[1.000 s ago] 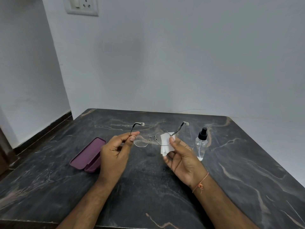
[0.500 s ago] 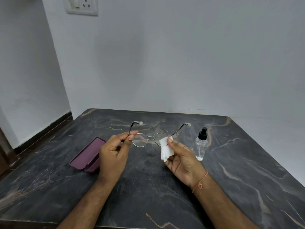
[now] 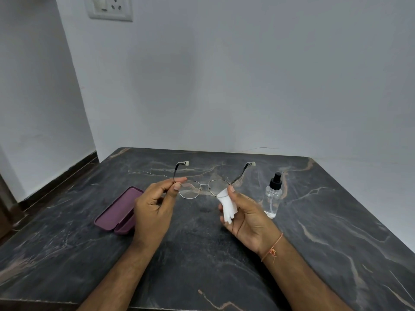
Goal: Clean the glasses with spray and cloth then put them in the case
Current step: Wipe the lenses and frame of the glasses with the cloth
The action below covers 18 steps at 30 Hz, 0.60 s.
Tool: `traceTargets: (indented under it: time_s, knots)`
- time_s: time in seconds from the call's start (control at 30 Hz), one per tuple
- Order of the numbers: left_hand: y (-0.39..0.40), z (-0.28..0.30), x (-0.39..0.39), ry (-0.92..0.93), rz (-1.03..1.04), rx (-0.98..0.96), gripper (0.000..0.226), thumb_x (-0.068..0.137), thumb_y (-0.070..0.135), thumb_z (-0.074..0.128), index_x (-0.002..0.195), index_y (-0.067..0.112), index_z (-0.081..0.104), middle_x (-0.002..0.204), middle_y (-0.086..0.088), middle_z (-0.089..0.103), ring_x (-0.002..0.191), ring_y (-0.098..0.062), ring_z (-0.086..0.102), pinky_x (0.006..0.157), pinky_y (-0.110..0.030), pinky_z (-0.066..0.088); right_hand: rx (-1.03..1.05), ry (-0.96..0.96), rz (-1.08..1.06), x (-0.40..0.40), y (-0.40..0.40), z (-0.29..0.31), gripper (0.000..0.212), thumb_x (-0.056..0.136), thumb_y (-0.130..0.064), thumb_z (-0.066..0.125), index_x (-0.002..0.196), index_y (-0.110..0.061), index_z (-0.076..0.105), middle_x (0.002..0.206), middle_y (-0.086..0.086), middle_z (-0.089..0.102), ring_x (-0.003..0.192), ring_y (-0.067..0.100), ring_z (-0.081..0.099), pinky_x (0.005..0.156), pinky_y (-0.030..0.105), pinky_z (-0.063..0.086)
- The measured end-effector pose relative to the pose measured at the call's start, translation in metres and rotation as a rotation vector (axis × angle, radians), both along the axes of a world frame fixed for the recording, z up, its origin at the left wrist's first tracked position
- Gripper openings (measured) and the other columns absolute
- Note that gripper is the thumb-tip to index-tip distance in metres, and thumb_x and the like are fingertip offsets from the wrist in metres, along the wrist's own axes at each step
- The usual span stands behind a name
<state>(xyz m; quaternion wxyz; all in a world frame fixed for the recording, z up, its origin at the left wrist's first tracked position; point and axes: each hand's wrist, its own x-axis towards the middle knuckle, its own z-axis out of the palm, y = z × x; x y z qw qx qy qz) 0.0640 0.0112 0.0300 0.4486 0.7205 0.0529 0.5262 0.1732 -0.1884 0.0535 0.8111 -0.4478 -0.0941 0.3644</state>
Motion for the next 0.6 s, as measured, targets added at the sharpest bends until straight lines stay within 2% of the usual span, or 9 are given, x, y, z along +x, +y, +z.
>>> traceTargets:
  time_s: [0.1, 0.27, 0.37, 0.5, 0.6]
  knots:
    - [-0.0006, 0.0009, 0.0004, 0.002, -0.013, 0.015, 0.02, 0.104, 0.024, 0.069, 0.119, 0.02, 0.082, 0.115, 0.007, 0.083, 0.109, -0.012, 0.079, 0.09, -0.032, 0.065, 0.008, -0.02, -0.022, -0.0004, -0.0006, 0.0012, 0.034, 0.085, -0.029, 0.079, 0.113, -0.011, 0.075, 0.099, 0.009, 0.077, 0.08, 0.017, 0.074, 0.059, 0.029, 0.062]
    - [-0.0012, -0.0005, 0.001, 0.011, -0.029, 0.016, 0.02, 0.104, 0.025, 0.069, 0.118, 0.023, 0.082, 0.114, 0.01, 0.083, 0.107, -0.012, 0.079, 0.087, -0.035, 0.065, 0.066, -0.023, 0.071, -0.002, -0.0034, 0.0024, 0.043, 0.093, -0.032, 0.073, 0.13, -0.011, 0.072, 0.116, 0.014, 0.078, 0.088, 0.023, 0.077, 0.065, 0.033, 0.063]
    - [-0.0011, 0.0, 0.0002, 0.013, -0.028, 0.01, 0.021, 0.104, 0.028, 0.068, 0.118, 0.024, 0.082, 0.113, 0.009, 0.083, 0.106, -0.012, 0.079, 0.085, -0.037, 0.065, 0.068, -0.008, 0.13, -0.0043, -0.0049, 0.005, 0.034, 0.093, -0.035, 0.071, 0.117, -0.012, 0.08, 0.111, 0.013, 0.079, 0.089, 0.025, 0.077, 0.064, 0.034, 0.064]
    - [-0.0001, -0.0011, 0.0007, 0.024, -0.021, -0.02, 0.021, 0.105, 0.024, 0.068, 0.119, 0.022, 0.083, 0.114, 0.007, 0.083, 0.108, -0.012, 0.079, 0.089, -0.04, 0.065, 0.051, 0.028, 0.061, -0.0053, -0.0035, 0.0066, 0.023, 0.085, -0.031, 0.077, 0.095, -0.011, 0.085, 0.098, 0.011, 0.078, 0.082, 0.02, 0.075, 0.059, 0.034, 0.064]
    - [-0.0004, -0.0016, 0.0016, 0.033, -0.022, -0.027, 0.021, 0.104, 0.025, 0.068, 0.119, 0.022, 0.083, 0.113, 0.006, 0.084, 0.106, -0.013, 0.079, 0.088, -0.044, 0.065, 0.064, 0.015, 0.028, -0.0035, -0.0026, 0.0064, 0.015, 0.084, -0.027, 0.079, 0.093, -0.016, 0.085, 0.096, 0.007, 0.075, 0.082, 0.018, 0.07, 0.059, 0.03, 0.062]
